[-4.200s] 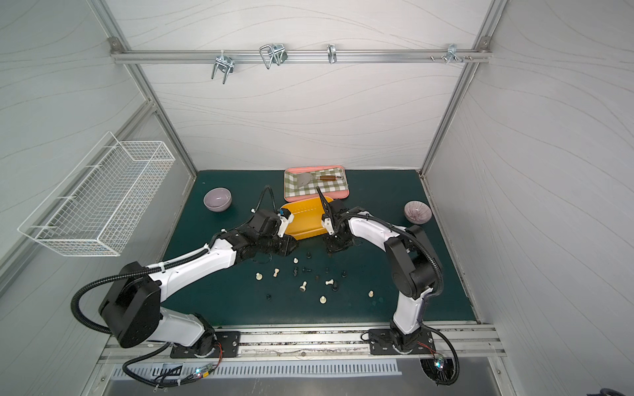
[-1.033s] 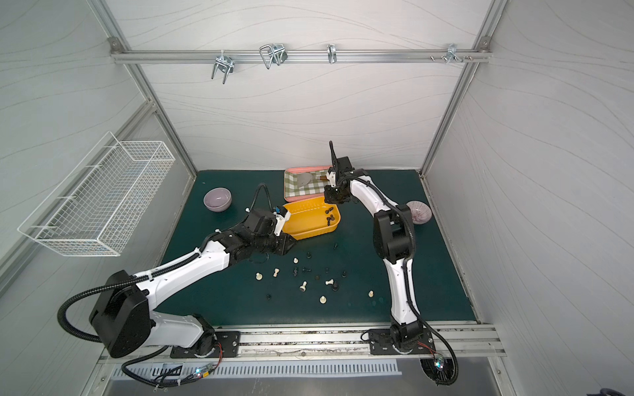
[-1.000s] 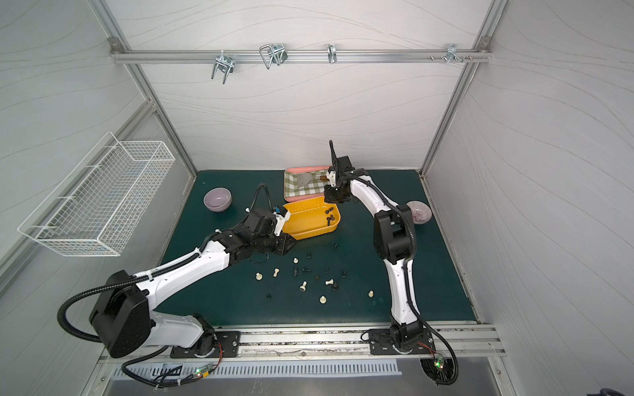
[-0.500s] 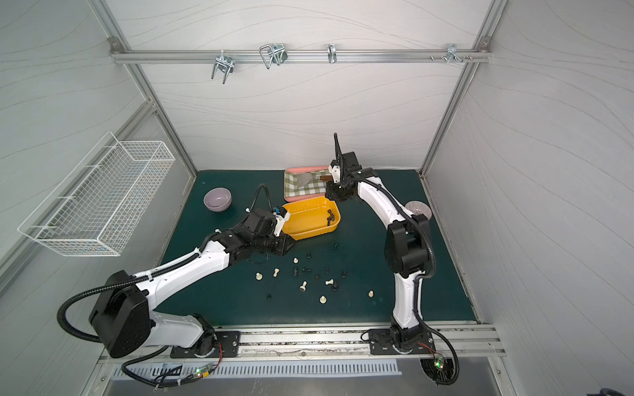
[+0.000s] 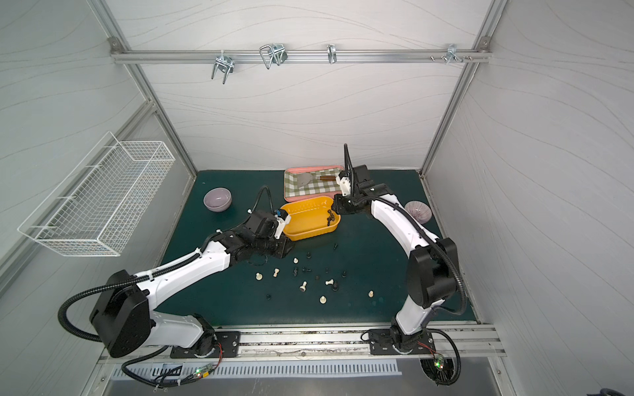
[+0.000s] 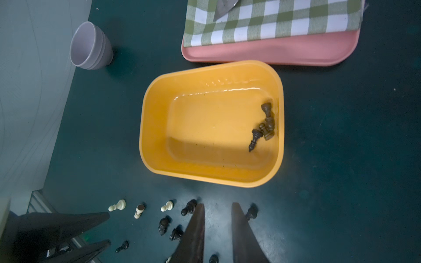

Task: Put the chess pieces into the storage box
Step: Pick up the chess piece at the center of the board.

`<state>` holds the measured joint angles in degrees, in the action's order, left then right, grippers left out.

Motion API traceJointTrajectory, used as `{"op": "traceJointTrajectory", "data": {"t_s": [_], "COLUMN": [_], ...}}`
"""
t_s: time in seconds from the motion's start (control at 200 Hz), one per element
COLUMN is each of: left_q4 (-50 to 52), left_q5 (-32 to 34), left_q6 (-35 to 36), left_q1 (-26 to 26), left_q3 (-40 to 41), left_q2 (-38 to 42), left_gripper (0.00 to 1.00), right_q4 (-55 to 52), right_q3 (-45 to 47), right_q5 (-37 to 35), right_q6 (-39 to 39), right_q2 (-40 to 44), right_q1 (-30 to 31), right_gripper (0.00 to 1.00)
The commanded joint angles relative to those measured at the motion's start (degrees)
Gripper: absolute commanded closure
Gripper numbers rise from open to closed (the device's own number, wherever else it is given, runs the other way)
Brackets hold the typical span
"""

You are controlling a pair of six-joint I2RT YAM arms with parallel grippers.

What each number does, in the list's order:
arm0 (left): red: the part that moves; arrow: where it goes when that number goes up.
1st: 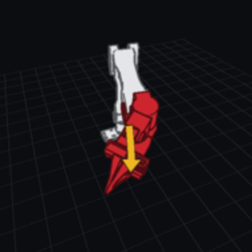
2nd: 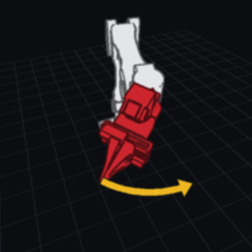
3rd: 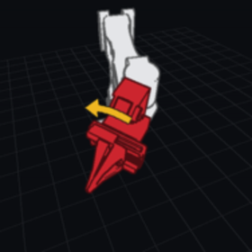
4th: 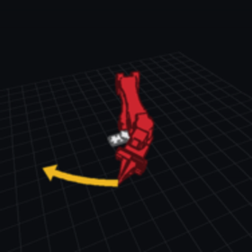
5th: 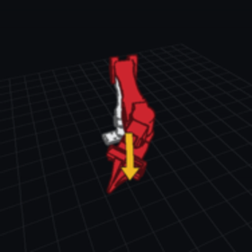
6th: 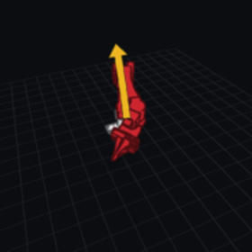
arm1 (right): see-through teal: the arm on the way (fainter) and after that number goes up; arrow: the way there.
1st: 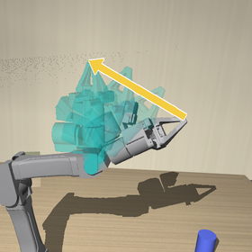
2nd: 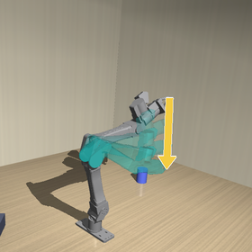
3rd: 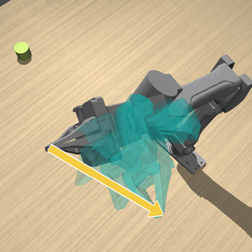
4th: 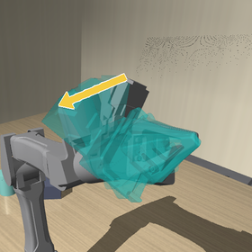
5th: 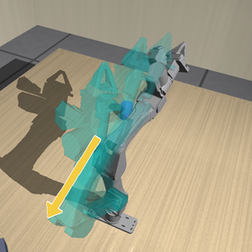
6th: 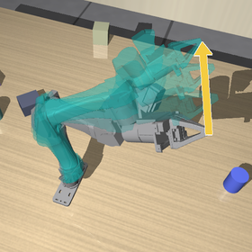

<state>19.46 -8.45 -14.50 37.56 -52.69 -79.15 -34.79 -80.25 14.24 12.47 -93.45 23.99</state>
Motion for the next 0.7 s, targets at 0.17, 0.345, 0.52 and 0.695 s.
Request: {"op": "traceJointTrajectory", "data": {"t_s": [0.17,0.345,0.52,0.695], "left_q4": [2.1,3.2,4.2,5.2], "left_q5": [2.1,2.3,3.1,2.8], "left_q6": [4.4,6.8,9.3,11.4], "left_q1": [2.5,3.6,4.4,5.2], "left_q3": [-4.6,-7.8,-11.5,-15.1], "left_q2": [-4.4,-8.8,-13.4,-18.0], "left_gripper": [0.63,0.63,0.62,0.62], "right_q4": [1.4,0.3,-2.0,-3.4], "right_q3": [12.7,21.6,30.3,36.2], "right_q5": [0.3,0.1,-1.1,-2.3], "right_q6": [1.1,2.1,4.2,8.0], "right_q2": [11.3,19.1,28.1,35.5], "right_q1": [0.0,0.0,-0.1,-0.1], "right_gripper": [0.76,0.76,0.76,0.76]}}
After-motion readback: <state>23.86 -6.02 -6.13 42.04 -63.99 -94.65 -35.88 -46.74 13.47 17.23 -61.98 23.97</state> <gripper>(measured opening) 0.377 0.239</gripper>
